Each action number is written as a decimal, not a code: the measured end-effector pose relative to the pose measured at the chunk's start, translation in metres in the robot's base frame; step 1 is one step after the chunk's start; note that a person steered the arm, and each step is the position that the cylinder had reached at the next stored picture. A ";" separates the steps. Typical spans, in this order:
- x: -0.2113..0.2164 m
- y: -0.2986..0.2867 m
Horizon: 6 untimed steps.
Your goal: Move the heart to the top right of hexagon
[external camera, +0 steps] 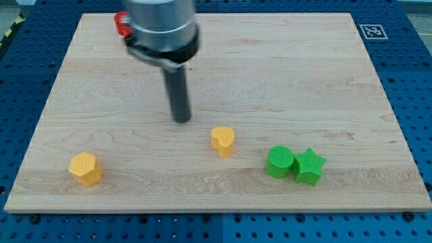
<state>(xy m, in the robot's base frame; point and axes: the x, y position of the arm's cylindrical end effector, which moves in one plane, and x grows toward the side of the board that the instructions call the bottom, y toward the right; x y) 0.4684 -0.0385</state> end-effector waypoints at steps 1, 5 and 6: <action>-0.001 0.089; 0.080 -0.007; 0.080 0.000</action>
<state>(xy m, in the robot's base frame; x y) 0.5486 -0.0380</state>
